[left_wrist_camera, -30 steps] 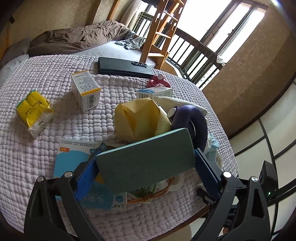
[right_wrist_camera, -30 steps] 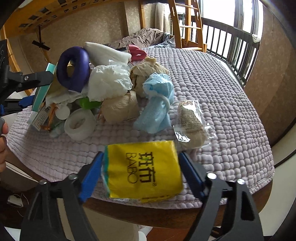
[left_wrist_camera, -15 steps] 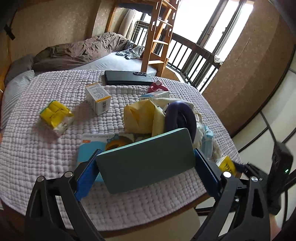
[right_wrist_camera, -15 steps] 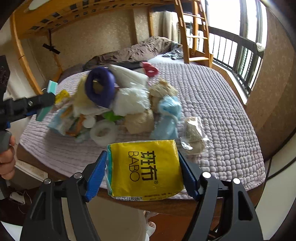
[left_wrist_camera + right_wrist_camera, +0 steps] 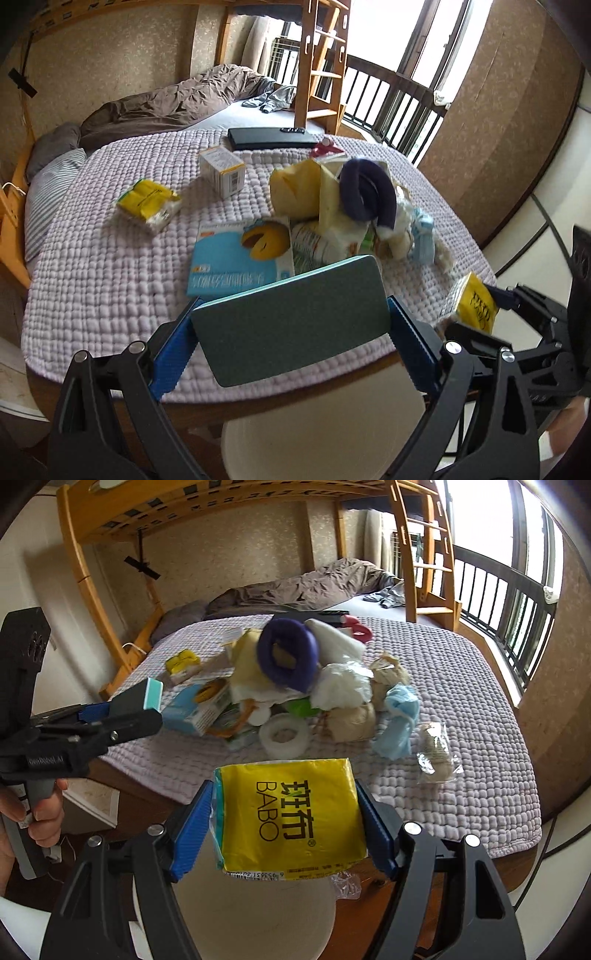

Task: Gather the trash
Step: 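Carry the sponge in the left gripper over the white bucket while the right gripper carries the tissue pack there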

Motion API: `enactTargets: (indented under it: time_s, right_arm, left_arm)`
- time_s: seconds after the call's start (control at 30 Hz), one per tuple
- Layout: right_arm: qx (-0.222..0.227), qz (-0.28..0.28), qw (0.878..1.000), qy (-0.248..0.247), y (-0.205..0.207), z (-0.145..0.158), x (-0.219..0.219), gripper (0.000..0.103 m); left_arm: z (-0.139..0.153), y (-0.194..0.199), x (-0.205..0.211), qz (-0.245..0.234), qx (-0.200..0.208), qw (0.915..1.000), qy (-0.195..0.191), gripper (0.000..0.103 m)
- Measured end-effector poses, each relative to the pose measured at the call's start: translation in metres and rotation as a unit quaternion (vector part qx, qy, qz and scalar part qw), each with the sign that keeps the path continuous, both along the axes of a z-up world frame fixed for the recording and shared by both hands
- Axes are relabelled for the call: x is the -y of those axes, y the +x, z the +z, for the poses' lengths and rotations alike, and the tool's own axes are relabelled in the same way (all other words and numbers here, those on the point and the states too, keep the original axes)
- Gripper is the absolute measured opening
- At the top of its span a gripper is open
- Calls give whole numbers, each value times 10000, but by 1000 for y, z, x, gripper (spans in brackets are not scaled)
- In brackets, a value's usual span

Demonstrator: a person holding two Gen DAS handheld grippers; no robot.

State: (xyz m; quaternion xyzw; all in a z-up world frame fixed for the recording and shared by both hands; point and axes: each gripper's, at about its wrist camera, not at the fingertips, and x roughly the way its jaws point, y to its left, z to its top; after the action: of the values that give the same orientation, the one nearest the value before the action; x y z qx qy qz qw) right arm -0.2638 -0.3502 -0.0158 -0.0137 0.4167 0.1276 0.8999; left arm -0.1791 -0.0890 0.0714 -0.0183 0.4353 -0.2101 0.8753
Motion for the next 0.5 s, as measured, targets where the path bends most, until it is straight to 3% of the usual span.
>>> enactTargets:
  time_s: [0.5]
  right_arm:
    - [-434,97,9989,162,-24,-17,-5,72]
  left_arm:
    - [-23,-47,-2,-317,-221,9982,456,97]
